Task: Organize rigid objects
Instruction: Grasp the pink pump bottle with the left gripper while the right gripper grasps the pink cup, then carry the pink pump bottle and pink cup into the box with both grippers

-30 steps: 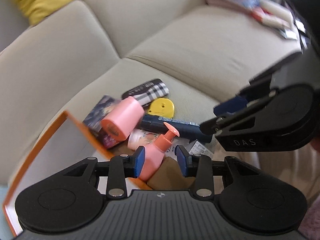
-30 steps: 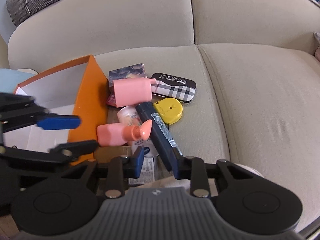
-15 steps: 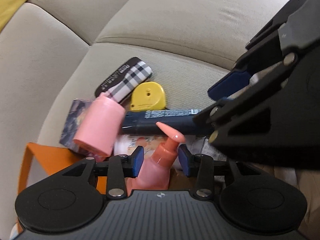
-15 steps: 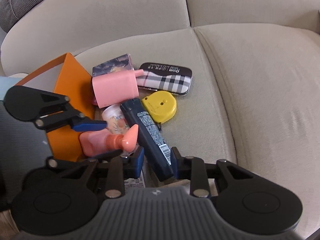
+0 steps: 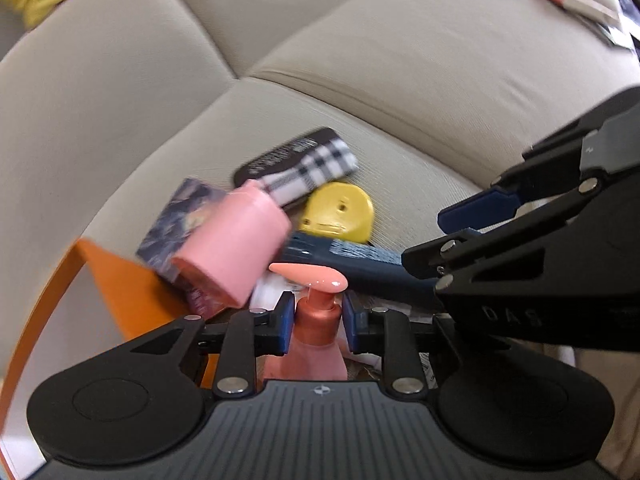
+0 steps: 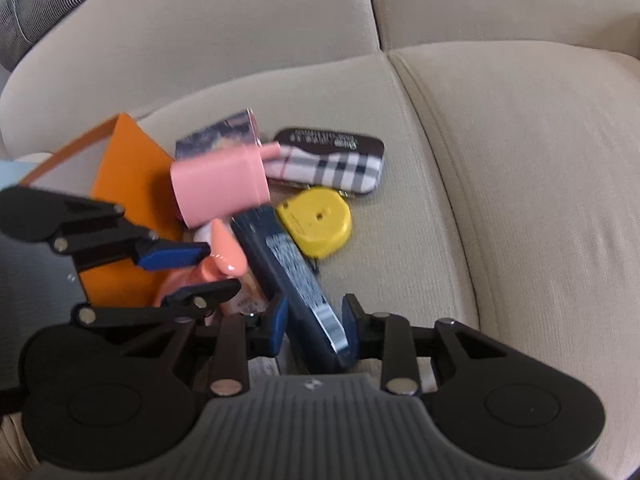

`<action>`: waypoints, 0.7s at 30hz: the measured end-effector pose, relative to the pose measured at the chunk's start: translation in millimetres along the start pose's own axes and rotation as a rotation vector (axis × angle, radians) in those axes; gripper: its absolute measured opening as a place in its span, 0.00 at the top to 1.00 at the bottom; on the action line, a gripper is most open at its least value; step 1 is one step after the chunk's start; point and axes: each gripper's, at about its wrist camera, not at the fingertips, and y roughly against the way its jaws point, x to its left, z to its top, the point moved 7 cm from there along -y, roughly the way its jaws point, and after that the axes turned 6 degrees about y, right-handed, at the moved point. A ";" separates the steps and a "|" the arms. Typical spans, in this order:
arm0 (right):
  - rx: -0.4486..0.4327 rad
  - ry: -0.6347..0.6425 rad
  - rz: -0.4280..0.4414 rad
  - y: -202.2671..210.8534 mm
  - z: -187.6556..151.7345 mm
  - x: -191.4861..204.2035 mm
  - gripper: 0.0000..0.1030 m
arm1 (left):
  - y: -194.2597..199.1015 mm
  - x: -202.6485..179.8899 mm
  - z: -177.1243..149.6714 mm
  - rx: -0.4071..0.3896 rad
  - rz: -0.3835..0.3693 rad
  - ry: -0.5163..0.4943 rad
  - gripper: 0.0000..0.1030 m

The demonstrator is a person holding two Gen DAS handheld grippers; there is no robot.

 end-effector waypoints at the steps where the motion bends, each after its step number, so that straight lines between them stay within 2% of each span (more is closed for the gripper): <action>1: -0.009 0.007 0.002 1.5 3.2 1.8 0.69 | 5.0 5.8 -0.5 -0.015 0.002 0.046 0.73; 7: -0.050 0.010 0.015 13.6 19.6 12.0 0.67 | 30.0 35.9 0.7 -0.099 0.005 0.257 0.73; 14: -0.103 0.059 -0.027 37.1 27.7 24.6 0.57 | 72.5 56.4 14.7 -0.236 -0.005 0.365 0.73; 19: -0.127 0.022 -0.006 50.5 37.4 26.9 0.54 | 117.7 72.9 17.9 -0.318 -0.002 0.442 0.73; 21: -0.127 -0.018 0.009 51.0 43.1 27.5 0.45 | 134.7 85.5 19.6 -0.344 0.020 0.466 0.73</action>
